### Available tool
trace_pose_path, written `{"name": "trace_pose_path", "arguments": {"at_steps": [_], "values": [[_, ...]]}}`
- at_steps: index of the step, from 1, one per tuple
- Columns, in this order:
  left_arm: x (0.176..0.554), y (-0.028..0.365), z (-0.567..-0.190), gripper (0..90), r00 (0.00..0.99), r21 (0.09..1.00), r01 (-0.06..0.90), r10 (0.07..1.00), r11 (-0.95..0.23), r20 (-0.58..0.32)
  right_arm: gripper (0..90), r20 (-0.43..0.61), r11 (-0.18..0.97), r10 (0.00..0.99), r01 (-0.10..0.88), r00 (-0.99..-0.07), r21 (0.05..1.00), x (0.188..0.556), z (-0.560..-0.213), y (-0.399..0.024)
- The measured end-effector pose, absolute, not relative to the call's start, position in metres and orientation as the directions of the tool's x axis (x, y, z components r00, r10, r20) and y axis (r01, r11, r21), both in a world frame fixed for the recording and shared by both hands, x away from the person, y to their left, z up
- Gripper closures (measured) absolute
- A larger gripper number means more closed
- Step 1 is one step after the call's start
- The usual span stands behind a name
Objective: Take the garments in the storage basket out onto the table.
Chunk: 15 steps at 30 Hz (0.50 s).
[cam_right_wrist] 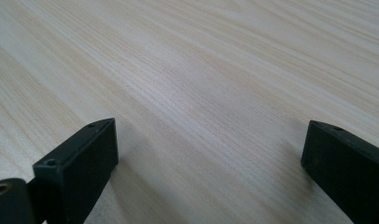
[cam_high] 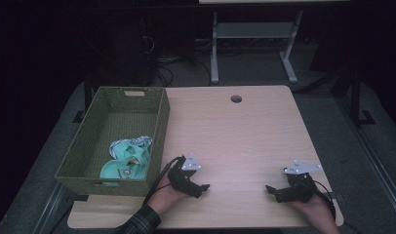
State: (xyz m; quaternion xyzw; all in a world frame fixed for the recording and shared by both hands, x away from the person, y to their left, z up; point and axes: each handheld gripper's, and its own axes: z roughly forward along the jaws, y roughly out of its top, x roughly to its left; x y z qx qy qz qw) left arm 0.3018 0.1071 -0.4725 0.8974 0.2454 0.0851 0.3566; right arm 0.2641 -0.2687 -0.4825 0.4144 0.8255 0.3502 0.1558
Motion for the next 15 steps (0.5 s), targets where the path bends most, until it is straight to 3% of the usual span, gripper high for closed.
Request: {"name": "trace_pose_path", "arguments": {"at_steps": [15], "values": [[0.3028, 0.1051, -0.4655, 12.8, 0.865, 0.678, 0.374, 0.501, -0.633, -0.010, 3.3, 0.033, 0.413, 0.791, 0.573, -0.611, 0.708, 0.2641, -0.4825, -0.2685]]}}
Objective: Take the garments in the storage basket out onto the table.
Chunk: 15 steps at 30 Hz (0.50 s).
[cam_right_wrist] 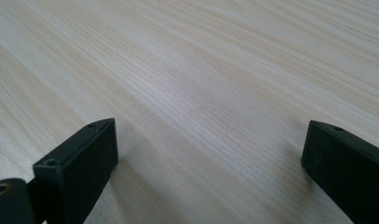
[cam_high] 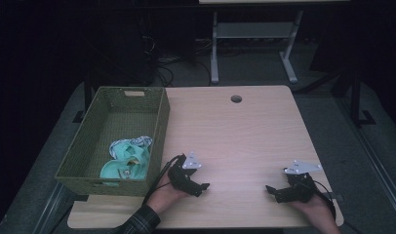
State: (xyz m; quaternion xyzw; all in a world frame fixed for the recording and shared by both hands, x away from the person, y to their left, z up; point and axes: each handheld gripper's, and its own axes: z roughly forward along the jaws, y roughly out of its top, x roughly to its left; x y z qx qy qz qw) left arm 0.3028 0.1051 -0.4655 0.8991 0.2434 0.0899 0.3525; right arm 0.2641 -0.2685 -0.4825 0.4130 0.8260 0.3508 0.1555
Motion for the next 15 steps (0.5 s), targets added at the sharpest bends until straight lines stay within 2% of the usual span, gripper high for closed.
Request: {"name": "trace_pose_path", "arguments": {"at_steps": [15], "values": [[0.3059, 0.1066, -0.4588, 12.9, 0.865, 0.682, 0.368, 0.502, -0.632, -0.002, 3.3, 0.033, 0.413, 0.791, 0.572, -0.611, 0.708, 0.2641, -0.4826, -0.2685]]}}
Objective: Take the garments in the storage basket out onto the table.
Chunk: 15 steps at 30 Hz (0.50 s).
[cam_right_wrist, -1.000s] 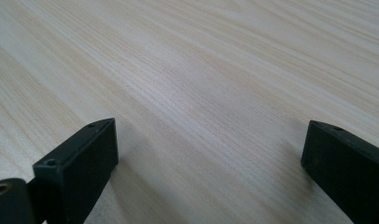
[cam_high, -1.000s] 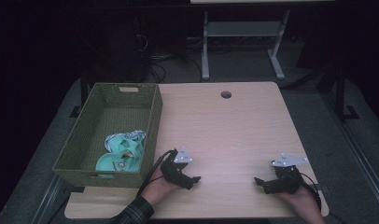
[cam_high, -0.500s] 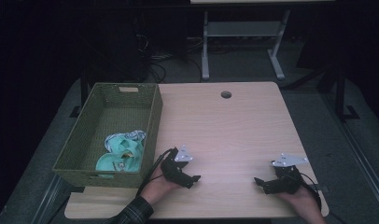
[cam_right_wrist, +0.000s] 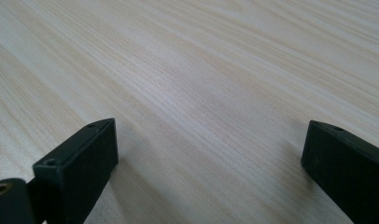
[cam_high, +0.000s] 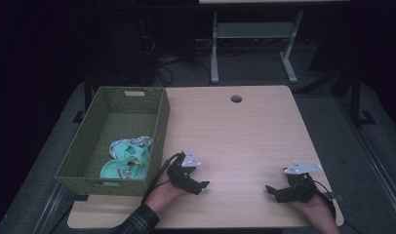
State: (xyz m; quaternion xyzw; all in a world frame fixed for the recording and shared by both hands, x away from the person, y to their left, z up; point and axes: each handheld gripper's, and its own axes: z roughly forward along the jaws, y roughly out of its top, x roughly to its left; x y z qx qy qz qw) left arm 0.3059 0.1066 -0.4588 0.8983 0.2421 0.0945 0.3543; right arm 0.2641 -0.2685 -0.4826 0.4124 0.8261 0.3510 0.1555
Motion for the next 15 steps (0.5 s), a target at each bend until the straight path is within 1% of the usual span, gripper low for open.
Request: {"name": "trace_pose_path", "arguments": {"at_steps": [15], "values": [[0.3083, 0.1079, -0.4508, 13.0, 0.868, 0.695, 0.367, 0.497, -0.618, -0.017, 3.3, 0.032, 0.414, 0.790, 0.572, -0.612, 0.708, 0.2641, -0.4826, -0.2685]]}}
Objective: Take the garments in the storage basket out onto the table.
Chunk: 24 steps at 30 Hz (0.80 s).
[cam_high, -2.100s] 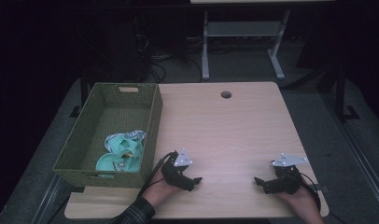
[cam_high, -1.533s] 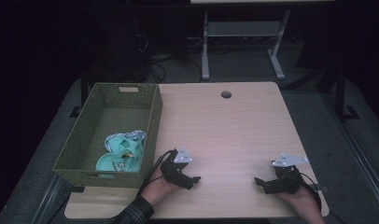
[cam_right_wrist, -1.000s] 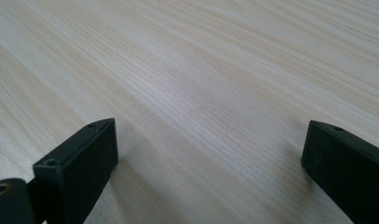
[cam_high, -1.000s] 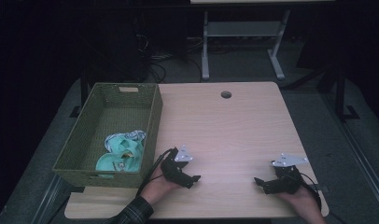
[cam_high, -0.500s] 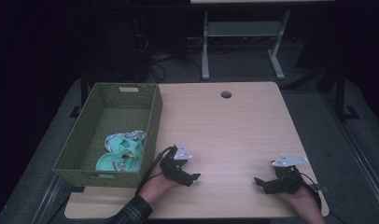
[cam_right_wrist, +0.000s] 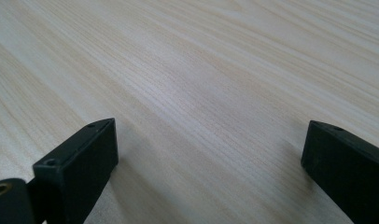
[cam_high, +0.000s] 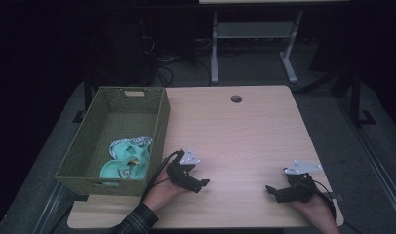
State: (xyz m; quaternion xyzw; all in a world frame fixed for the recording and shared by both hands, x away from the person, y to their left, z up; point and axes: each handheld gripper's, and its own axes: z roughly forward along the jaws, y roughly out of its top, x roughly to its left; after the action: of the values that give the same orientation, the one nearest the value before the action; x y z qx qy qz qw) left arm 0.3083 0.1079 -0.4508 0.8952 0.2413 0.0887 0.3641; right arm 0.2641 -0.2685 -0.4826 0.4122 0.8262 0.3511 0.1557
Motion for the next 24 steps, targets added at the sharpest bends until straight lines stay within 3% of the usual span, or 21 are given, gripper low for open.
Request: {"name": "trace_pose_path", "arguments": {"at_steps": [24], "values": [[0.311, 0.109, -0.436, 13.1, 0.865, 0.710, 0.359, 0.502, -0.606, -0.010, 3.3, 0.030, 0.416, 0.790, 0.570, -0.613, 0.708, 0.264, -0.483, -0.269]]}}
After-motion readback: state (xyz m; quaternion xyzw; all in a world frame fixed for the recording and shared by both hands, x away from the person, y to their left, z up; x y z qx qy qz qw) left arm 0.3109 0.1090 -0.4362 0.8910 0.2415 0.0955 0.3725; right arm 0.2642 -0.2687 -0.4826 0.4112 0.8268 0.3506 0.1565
